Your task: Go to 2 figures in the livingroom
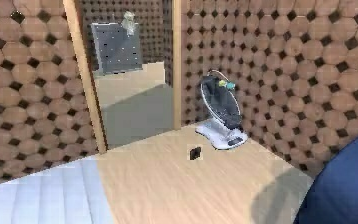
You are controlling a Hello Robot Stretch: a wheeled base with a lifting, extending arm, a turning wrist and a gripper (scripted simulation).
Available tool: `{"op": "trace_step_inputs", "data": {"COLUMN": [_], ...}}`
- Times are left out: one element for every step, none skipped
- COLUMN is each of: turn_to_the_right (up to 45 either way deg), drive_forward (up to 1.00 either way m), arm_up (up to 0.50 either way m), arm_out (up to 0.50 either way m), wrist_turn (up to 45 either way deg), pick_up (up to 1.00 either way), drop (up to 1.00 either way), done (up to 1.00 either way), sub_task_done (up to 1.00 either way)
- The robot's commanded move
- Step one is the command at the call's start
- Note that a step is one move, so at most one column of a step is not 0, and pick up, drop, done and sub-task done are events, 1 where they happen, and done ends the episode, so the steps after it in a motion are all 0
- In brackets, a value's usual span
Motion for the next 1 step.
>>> {"op": "trace_step_inputs", "data": {"turn_to_the_right": [45.0], "drive_forward": [0.00], "arm_up": [0.00], "arm_out": [0.00], "wrist_turn": [0.0], "pick_up": [0.00], "drop": [0.00], "done": [0.00], "sub_task_done": [0.00]}}
